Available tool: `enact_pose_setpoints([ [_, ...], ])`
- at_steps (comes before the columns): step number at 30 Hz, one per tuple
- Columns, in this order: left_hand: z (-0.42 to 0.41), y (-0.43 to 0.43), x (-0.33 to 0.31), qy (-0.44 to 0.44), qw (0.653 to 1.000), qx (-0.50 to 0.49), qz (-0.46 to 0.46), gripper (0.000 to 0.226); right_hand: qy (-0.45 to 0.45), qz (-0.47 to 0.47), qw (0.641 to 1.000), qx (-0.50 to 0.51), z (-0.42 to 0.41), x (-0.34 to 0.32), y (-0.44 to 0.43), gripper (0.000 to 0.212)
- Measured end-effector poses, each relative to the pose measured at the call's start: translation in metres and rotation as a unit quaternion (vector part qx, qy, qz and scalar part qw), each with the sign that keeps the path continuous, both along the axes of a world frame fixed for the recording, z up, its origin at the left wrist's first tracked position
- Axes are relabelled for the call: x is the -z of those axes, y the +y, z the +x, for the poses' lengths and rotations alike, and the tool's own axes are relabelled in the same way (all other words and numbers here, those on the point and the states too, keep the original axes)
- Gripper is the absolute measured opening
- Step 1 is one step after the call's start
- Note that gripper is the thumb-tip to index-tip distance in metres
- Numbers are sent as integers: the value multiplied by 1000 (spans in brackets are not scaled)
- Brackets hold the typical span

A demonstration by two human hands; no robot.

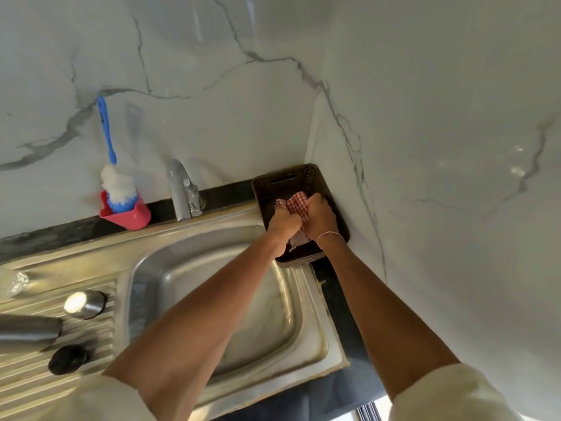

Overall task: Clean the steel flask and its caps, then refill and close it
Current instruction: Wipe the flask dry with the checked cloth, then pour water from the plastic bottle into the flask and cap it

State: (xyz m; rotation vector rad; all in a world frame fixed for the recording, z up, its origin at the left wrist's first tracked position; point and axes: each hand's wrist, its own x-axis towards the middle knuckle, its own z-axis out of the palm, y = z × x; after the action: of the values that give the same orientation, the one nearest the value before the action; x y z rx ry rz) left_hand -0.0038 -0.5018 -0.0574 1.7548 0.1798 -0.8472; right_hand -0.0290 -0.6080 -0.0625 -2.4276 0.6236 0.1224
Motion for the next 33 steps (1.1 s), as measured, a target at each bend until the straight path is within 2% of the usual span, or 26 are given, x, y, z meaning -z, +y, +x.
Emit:
enact_pose_setpoints([
  [4, 1, 8, 6, -37, 999, 27, 17, 20, 23, 28, 999, -16, -6, 7, -6, 42],
  [7, -14, 21, -24, -137, 986, 87, 48, 8, -29, 23, 999, -7, -15, 4, -1, 38],
  [10, -33, 44, -46, -245, 960, 107, 79, 13, -108, 25, 994, -12, -29, -11, 16, 31],
  [11, -39, 54, -50, -277, 951, 107, 91, 23, -129, 31, 991, -13, -35, -17, 23, 30],
  [13, -52, 78, -51, -311, 936, 111, 119, 42, -159, 32, 987, -18, -48, -28, 41, 29],
  [17, -82, 147, -42, -369, 908, 107, 168, 54, -171, 33, 982, -67, -73, -33, 86, 35],
  [21, -104, 229, -33, -394, 887, 46, 237, 64, -166, 38, 980, -106, -85, -28, 146, 35],
  [25, -120, 305, -32, -394, 883, -24, 252, 65, -179, 42, 972, -145, -85, -27, 213, 34],
  [28, -133, 351, -42, -405, 878, -80, 240, 57, -189, 71, 964, -174, -79, -27, 264, 34],
  [33, -147, 421, -59, -438, 844, -206, 230, 33, -179, 90, 944, -262, -55, -34, 347, 33],
])
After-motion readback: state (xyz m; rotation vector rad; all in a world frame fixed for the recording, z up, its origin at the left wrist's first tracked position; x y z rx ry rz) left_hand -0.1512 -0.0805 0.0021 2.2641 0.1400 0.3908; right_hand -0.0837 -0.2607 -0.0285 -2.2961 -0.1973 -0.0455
